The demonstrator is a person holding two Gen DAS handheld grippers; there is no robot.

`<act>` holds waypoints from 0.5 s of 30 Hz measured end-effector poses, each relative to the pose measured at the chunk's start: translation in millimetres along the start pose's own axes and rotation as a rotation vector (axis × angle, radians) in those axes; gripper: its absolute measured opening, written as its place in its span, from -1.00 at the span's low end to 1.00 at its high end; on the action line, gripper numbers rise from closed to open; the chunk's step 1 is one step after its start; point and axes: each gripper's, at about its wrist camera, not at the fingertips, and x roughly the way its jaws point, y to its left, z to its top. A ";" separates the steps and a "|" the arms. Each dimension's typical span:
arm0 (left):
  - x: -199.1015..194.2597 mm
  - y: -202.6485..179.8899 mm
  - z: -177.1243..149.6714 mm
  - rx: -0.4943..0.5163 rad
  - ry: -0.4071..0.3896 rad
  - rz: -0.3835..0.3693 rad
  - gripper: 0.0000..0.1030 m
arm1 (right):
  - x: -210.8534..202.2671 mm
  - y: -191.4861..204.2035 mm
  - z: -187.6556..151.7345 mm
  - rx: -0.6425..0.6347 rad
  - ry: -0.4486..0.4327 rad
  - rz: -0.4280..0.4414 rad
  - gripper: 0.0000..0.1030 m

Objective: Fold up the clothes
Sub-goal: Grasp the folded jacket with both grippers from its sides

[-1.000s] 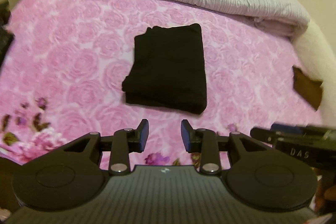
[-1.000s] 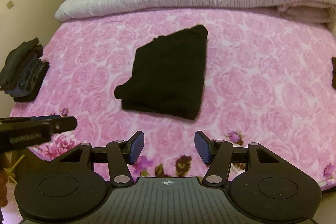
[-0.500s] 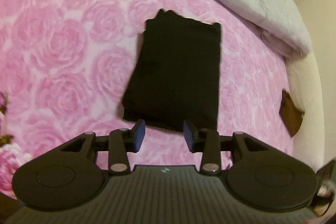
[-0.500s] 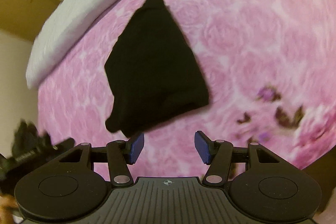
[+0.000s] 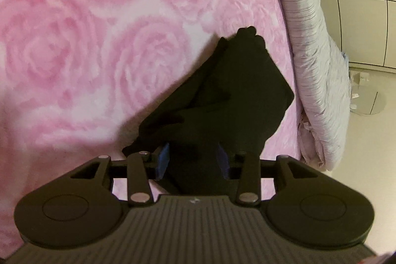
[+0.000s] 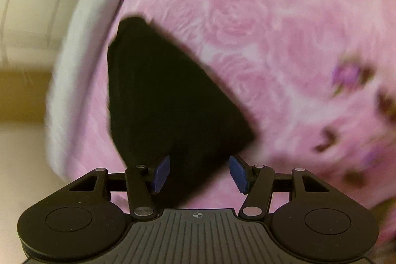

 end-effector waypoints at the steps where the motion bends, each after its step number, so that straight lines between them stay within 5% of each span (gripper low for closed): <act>1: 2.7 2.4 -1.1 0.004 -0.007 -0.004 -0.31 | 6.4 -11.0 3.5 0.087 -0.001 0.049 0.11; 5: 8.7 11.1 -6.4 0.023 -0.036 -0.026 -0.37 | 31.6 -41.1 7.7 0.250 0.009 0.123 0.11; 7: 6.4 10.7 -11.1 0.072 -0.040 -0.032 -0.76 | 34.7 -44.4 7.9 0.255 0.001 0.139 0.02; 8: 5.2 10.4 -13.4 0.096 -0.041 -0.035 -0.84 | 35.8 -45.4 8.2 0.253 -0.003 0.145 -0.41; 11: 0.8 6.1 -24.8 0.163 -0.039 -0.060 -0.90 | 24.5 -28.2 14.5 0.099 0.002 0.095 -0.69; 15: 13.7 9.3 -33.6 0.236 -0.040 -0.003 -0.79 | 24.6 -12.4 21.5 -0.079 0.028 0.000 -0.69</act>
